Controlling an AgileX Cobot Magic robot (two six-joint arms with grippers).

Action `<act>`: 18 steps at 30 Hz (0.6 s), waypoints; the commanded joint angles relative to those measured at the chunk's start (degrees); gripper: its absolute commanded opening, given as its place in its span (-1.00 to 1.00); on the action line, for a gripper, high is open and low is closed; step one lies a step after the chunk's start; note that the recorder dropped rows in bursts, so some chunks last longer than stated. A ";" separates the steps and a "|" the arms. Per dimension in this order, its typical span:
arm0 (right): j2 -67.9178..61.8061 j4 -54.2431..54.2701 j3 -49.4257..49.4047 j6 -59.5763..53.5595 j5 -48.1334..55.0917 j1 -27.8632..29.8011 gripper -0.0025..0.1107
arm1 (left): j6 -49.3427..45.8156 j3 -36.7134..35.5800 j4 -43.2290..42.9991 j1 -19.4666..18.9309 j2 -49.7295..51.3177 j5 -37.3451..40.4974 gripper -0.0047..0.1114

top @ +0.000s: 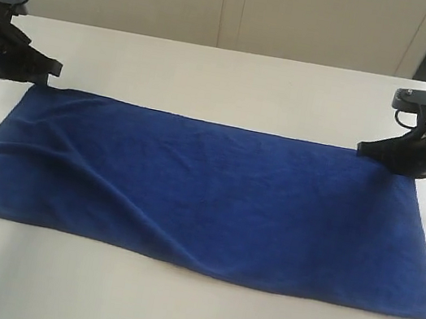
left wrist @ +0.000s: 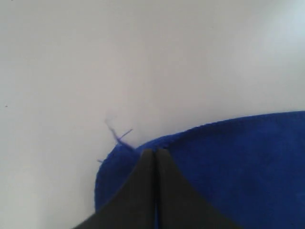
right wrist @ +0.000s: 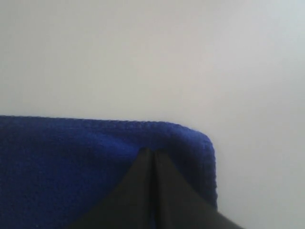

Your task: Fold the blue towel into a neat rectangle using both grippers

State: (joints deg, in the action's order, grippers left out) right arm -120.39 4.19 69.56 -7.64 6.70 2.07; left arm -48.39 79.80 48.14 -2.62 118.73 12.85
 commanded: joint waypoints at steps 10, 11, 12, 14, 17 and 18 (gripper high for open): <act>-0.26 -0.08 -0.03 -0.15 -0.55 0.38 -0.96 | -1.31 0.23 0.65 -0.01 4.06 0.11 -0.92; -0.26 -0.08 -0.03 -0.15 -0.55 0.38 -0.96 | -1.31 0.23 0.65 -0.01 4.41 -0.30 -0.92; -0.26 -0.08 -0.03 -0.15 -0.55 0.38 -0.96 | -1.31 0.23 0.65 -0.01 4.68 -1.13 -0.92; -0.26 -0.08 -0.03 -0.15 -0.70 0.38 -0.96 | -1.31 0.23 0.65 -0.01 4.83 -2.15 -0.92; -0.26 -0.08 -0.03 -0.15 -1.09 0.38 -0.96 | -1.31 0.23 0.65 -0.01 4.83 -3.43 -0.92; -0.26 -0.08 -0.03 -0.15 -1.25 0.38 -0.96 | -1.31 0.23 0.65 -0.01 4.83 -3.56 -0.92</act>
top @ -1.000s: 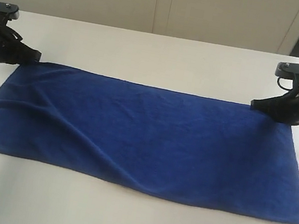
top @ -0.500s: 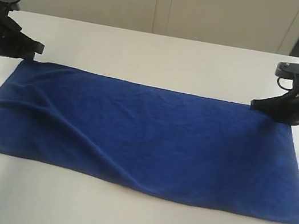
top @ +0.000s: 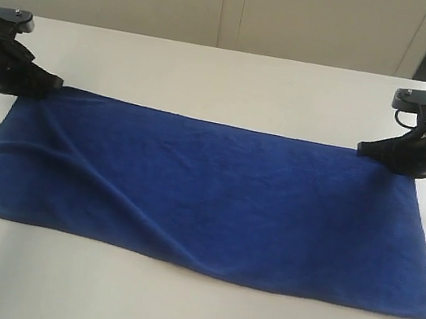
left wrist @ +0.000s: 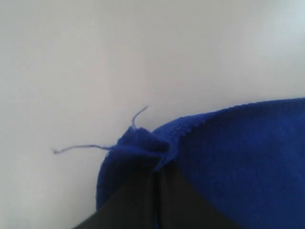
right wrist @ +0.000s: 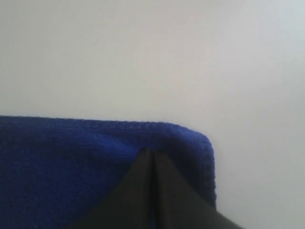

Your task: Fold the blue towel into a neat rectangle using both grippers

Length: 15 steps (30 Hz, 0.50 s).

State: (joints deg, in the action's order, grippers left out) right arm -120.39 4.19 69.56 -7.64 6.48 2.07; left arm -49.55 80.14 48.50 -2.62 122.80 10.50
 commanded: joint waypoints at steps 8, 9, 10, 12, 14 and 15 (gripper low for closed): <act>-0.26 -0.08 -0.03 -0.15 -4.14 0.38 -0.96 | -0.36 -0.11 0.29 -0.01 0.76 -2.21 -0.92; -0.26 -0.08 -0.03 -0.15 -4.52 0.38 -0.96 | -0.36 -0.11 0.29 -0.01 0.76 -2.36 -0.92; -0.26 -0.08 -0.03 -0.15 -5.25 0.38 -0.96 | -0.36 -0.11 0.29 -0.01 0.76 -2.47 -0.92; -0.26 -0.08 -0.03 -0.15 -5.66 0.38 -0.96 | -0.36 -0.11 0.29 -0.01 0.76 -2.61 -0.92; -0.26 -0.08 -0.03 -0.15 -5.79 0.38 -0.96 | -0.36 -0.11 0.29 -0.01 0.76 -2.80 -0.92; -0.26 -0.08 -0.03 -0.15 -5.79 0.38 -0.96 | -0.36 -0.11 0.29 -0.01 0.76 -2.80 -0.92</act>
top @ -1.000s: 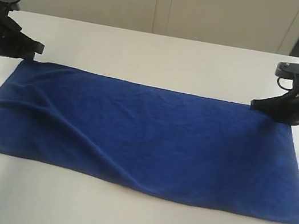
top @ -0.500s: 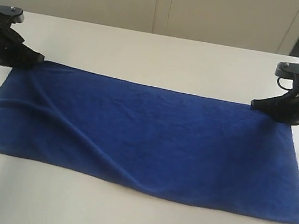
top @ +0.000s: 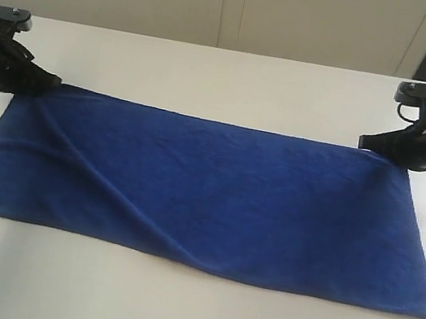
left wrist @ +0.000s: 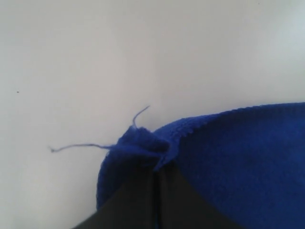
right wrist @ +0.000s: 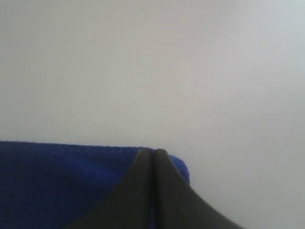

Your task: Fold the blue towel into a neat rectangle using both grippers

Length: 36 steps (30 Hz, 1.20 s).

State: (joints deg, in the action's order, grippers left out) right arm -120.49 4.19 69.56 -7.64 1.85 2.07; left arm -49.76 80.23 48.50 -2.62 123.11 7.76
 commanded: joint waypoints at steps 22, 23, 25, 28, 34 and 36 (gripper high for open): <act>-1.06 0.02 -0.40 0.20 4.02 0.16 -0.96 | -0.62 -1.46 -1.02 -0.01 -3.08 7.73 -0.92; -1.06 0.02 -0.40 0.20 3.91 0.16 -0.96 | -1.22 -1.46 -1.02 -0.01 -2.06 6.89 -0.92; -1.06 0.02 -0.40 0.20 2.90 0.16 -0.96 | -1.34 -1.46 -1.02 -0.01 -0.58 5.61 -0.92; -1.06 0.02 -0.28 0.20 2.07 0.27 -0.96 | -1.34 -1.46 -1.02 -0.01 0.26 4.20 -0.92; -1.06 -0.08 -0.17 -0.07 -0.72 0.27 -0.96 | -1.23 -1.46 -1.02 -0.01 0.26 3.25 -0.92; -1.60 -0.08 0.16 -0.07 -1.17 0.27 -0.96 | -1.23 -1.46 -1.02 -0.01 0.26 3.13 -0.92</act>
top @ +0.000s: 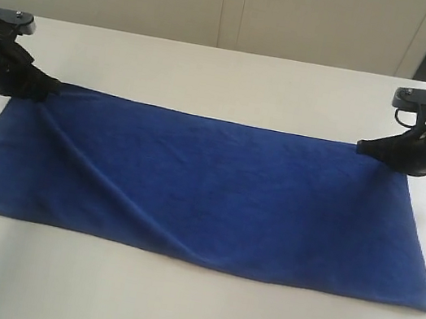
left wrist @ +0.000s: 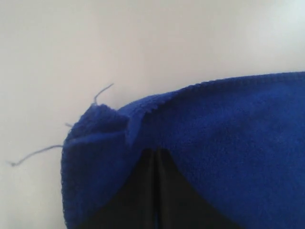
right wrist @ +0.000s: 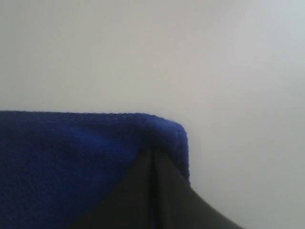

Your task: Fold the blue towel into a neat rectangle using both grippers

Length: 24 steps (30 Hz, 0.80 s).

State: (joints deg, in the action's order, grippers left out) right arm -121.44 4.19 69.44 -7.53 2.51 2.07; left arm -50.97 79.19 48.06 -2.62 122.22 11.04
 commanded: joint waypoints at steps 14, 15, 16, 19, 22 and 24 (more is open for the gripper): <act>-4.05 -0.08 0.76 -0.18 -3.20 0.27 -0.96 | -0.02 -0.41 -0.59 -0.01 1.15 -0.49 -0.92; -4.05 -0.08 0.76 -0.18 -3.36 0.27 -0.96 | -0.02 -0.41 -0.59 -0.01 1.15 -0.49 -0.92; -4.05 -0.08 0.76 -0.18 -3.48 0.27 -0.96 | -0.02 -0.41 -0.59 -0.01 1.15 -0.49 -0.92; -3.95 -0.08 0.76 -0.18 -3.63 0.27 -0.96 | -0.02 -0.41 -0.59 -0.01 1.15 -0.37 -0.92; -2.18 -0.08 0.76 -0.18 -2.12 0.27 -0.96 | 0.51 -0.41 -0.59 -0.01 -0.10 -0.14 -0.92; -0.18 0.04 0.76 -0.18 -0.26 0.27 -0.96 | 0.77 -0.41 -0.59 -0.01 -1.64 0.37 -0.92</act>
State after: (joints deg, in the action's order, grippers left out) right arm -123.75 4.19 70.70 -7.63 -2.13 2.07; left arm -50.86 79.19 48.06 -2.62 122.10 10.25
